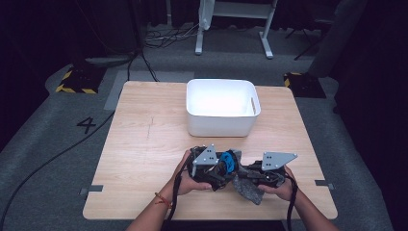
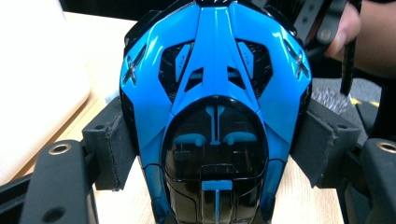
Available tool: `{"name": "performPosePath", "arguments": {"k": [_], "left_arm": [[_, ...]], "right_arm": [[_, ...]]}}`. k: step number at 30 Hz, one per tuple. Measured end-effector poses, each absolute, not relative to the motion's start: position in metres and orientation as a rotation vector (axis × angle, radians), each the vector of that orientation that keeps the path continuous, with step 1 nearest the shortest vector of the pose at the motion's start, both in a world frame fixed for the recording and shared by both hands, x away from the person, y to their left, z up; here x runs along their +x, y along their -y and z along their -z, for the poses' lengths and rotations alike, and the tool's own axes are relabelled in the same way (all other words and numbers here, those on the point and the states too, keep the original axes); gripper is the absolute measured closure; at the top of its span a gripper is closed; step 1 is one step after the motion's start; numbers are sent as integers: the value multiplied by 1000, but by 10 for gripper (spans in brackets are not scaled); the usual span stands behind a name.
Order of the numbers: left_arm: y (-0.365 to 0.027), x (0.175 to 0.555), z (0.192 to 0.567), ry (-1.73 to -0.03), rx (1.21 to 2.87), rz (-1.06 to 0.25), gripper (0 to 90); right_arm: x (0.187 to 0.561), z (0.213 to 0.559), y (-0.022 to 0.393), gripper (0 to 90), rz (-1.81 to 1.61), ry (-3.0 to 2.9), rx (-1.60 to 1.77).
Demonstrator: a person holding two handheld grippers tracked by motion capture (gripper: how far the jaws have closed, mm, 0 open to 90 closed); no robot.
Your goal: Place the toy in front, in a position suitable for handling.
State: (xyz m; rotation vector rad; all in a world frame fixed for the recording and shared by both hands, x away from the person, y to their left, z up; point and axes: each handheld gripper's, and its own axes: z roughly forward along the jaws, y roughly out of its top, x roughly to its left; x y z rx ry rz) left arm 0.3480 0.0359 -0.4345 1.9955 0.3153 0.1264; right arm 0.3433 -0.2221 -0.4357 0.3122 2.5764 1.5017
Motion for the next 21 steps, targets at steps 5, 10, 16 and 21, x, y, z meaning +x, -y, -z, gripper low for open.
{"name": "performPosePath", "arguments": {"k": [5,10,16,21], "left_arm": [[-38,348,433,-317,1977,-139,244],[-40,347,428,-324,1951,-150,244],[-44,343,418,-311,1914,-164,244],[-47,339,416,-298,1905,-156,244]], "right_arm": [[342,450,210,795,-1414,-2642,279],[340,465,198,794,-1354,-2713,257],[338,474,188,794,-1257,-2773,203],[347,471,199,794,-1228,-2723,276]]}}
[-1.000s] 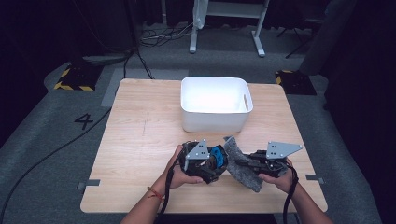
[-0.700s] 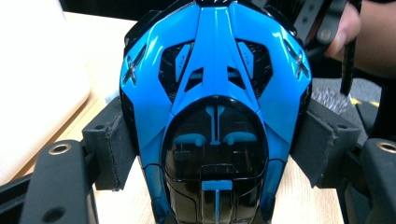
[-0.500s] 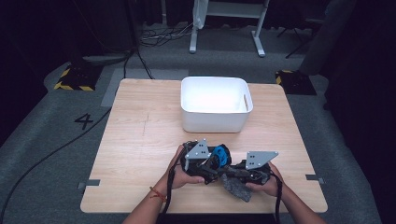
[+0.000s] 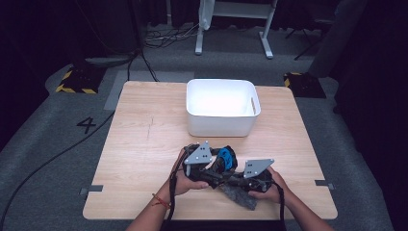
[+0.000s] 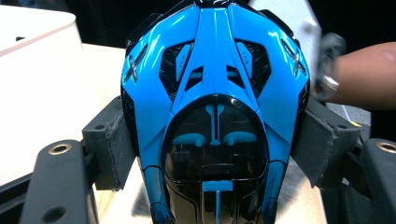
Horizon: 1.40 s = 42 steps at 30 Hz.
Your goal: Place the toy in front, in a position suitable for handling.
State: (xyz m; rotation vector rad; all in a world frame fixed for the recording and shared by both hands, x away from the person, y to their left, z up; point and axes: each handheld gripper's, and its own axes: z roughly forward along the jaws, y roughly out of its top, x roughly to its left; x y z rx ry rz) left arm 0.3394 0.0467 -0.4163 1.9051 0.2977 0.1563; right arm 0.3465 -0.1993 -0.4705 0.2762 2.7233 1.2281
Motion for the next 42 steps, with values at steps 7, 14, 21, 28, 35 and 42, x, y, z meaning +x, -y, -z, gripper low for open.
{"name": "performPosePath", "arguments": {"k": [7,14,21,28,35,42], "left_arm": [[-39,338,422,-291,1933,-139,244],[-33,340,429,-299,1954,-134,244],[-29,340,431,-298,1949,-119,244],[-35,341,427,-309,1918,-127,244],[-40,341,420,-312,1886,-139,244],[-44,340,416,-297,1871,-143,244]], "right_arm": [[352,440,229,794,-1429,-2525,383],[344,422,240,796,-1562,-2416,370],[339,429,228,800,-1564,-2481,313],[335,440,219,801,-1511,-2559,258],[334,455,203,801,-1418,-2668,222],[335,472,190,801,-1306,-2728,183]]}}
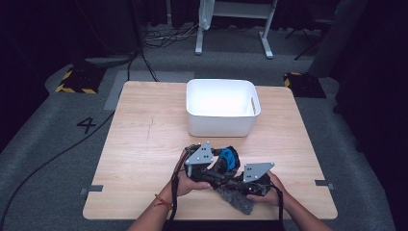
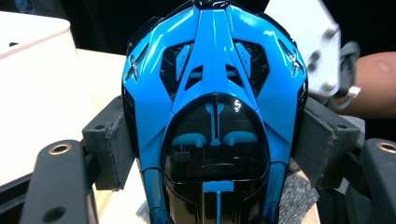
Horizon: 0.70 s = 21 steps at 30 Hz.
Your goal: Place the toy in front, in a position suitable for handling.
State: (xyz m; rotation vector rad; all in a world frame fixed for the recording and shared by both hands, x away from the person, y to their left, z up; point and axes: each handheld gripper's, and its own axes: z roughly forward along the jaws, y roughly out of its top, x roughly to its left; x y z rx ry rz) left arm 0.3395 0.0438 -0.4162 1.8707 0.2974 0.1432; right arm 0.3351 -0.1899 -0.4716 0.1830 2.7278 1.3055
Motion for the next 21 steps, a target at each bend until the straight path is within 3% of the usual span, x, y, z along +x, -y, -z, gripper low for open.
{"name": "performPosePath", "arguments": {"k": [10,21], "left_arm": [[-52,343,421,-302,1882,-110,244],[-32,339,434,-263,1947,-58,244]], "right_arm": [[349,461,219,801,-1307,-2652,303],[341,423,242,801,-1522,-2433,321]]}}
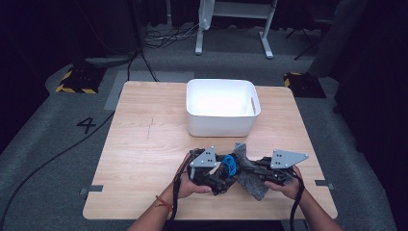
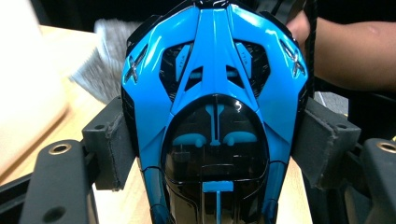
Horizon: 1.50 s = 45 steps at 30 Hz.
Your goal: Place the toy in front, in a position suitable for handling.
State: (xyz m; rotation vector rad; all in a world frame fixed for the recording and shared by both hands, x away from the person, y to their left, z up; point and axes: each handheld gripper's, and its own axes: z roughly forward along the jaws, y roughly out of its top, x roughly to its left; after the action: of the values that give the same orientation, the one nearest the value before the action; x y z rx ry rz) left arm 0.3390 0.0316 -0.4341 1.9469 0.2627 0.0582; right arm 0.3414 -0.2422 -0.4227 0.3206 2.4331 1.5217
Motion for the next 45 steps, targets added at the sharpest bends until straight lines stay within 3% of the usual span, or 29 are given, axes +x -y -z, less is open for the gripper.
{"name": "performPosePath", "arguments": {"k": [8,22,36,45], "left_arm": [[-29,340,437,-268,1949,-54,244],[-41,340,428,-275,1912,-82,244],[-61,346,433,-346,1948,-136,244],[-76,359,443,-423,1976,-159,244]], "right_arm": [[334,420,236,801,-1523,-2443,266],[336,448,209,800,-1306,-2657,178],[381,453,286,799,-1227,-2576,576],[392,455,310,796,-1134,-2548,687]]}}
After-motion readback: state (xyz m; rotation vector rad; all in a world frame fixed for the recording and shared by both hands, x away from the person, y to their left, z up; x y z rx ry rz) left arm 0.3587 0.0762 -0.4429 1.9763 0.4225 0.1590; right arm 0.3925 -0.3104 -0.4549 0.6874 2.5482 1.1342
